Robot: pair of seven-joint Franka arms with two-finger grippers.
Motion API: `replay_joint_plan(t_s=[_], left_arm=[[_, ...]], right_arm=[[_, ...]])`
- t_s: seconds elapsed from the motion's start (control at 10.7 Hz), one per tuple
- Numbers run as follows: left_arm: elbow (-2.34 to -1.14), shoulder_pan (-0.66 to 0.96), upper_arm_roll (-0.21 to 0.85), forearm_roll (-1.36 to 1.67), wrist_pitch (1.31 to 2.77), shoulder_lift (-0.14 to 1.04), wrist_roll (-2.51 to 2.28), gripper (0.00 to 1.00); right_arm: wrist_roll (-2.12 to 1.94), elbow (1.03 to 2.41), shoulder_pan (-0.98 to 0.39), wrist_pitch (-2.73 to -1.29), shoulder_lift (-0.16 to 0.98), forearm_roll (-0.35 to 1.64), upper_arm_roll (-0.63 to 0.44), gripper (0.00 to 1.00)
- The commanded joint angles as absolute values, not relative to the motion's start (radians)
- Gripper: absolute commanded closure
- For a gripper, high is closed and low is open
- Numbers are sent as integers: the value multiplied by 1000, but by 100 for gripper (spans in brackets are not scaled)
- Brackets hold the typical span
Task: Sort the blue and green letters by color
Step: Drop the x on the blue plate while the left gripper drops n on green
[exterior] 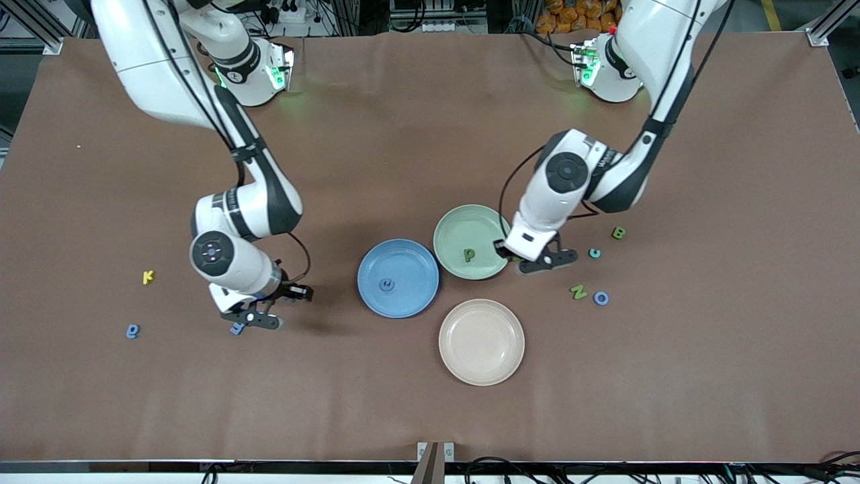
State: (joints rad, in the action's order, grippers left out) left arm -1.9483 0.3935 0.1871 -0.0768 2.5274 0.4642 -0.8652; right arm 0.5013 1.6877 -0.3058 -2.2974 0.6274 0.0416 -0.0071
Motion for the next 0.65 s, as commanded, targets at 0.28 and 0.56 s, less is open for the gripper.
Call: replay_joint_plan(t_s=[0.28,0.56], left_arm=[[-1816,492,193,-86,2508,583,-1022,0],[-1809,454,160,-98,2462,565,-999,0]], right_arm=[[1018,1474,-532,-2310,741,236,-11,100],[1035,1483,-558,-2315,742,255,-12,0]])
